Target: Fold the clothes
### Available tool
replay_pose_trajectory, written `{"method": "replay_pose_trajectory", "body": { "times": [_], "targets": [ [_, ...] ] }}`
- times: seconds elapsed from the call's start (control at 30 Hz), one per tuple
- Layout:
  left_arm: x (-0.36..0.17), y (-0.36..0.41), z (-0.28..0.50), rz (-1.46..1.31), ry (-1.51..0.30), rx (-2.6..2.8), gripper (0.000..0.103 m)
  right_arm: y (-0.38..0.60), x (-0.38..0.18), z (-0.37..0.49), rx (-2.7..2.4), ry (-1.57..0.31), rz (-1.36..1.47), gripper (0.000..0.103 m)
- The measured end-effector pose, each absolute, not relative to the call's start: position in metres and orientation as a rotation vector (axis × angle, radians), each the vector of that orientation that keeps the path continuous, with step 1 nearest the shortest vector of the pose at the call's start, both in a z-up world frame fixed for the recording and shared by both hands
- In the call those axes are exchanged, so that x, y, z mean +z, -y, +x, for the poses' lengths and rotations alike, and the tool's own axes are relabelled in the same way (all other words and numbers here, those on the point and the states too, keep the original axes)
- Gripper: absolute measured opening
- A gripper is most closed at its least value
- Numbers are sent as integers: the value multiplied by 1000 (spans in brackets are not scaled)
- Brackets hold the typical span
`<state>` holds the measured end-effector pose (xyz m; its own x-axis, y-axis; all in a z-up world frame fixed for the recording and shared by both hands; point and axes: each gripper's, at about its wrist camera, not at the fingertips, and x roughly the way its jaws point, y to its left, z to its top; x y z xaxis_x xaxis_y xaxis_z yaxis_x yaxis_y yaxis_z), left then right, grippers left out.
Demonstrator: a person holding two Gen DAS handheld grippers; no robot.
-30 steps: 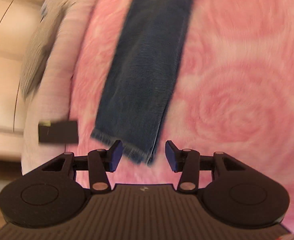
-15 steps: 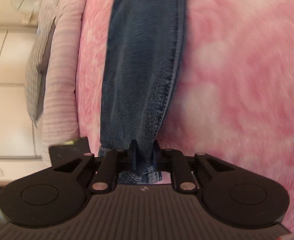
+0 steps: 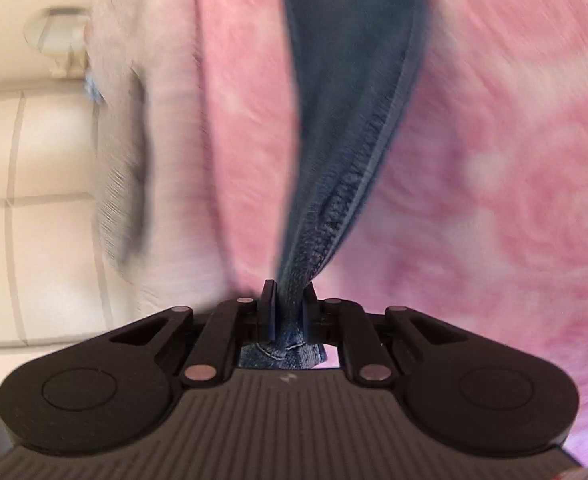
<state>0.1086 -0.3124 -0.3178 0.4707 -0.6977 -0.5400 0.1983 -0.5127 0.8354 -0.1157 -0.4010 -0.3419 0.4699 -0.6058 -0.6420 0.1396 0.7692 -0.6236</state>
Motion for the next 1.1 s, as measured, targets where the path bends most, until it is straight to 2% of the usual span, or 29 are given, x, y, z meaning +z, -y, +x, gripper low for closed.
{"method": "replay_pose_trajectory", "body": {
  "times": [0.17, 0.3, 0.37, 0.5, 0.57, 0.6, 0.67, 0.8, 0.87, 1.03, 1.1],
  "targets": [
    [-256, 377, 39, 1743, 575, -1213, 10, 399, -310, -152, -571, -971, -457, 96],
    [-256, 435, -55, 1760, 677, -1270, 11, 414, -297, -192, -613, -951, -361, 96],
    [-275, 467, -104, 1779, 739, -1308, 11, 424, -295, -214, -611, -960, -363, 96],
    [-353, 508, -194, 1951, 828, -1402, 14, 457, -292, -263, -665, -965, -364, 96],
    [-386, 506, -219, 2070, 833, -1471, 29, 475, -294, -286, -702, -991, -351, 96],
    [-395, 503, -226, 2109, 817, -1491, 32, 482, -293, -297, -717, -1001, -341, 96],
    [-392, 498, -235, 2074, 753, -1507, 33, 496, -290, -315, -745, -1008, -317, 96],
    [-350, 485, -238, 1885, 555, -1570, 38, 516, -279, -336, -780, -984, -207, 96],
    [-327, 480, -231, 1785, 401, -1587, 40, 527, -267, -336, -767, -932, -98, 96],
    [-295, 472, -189, 1576, -15, -1497, 42, 583, -240, -316, -565, -659, 540, 96],
    [-294, 468, -165, 1515, -166, -1425, 42, 601, -249, -291, -529, -625, 650, 96]
  ]
}}
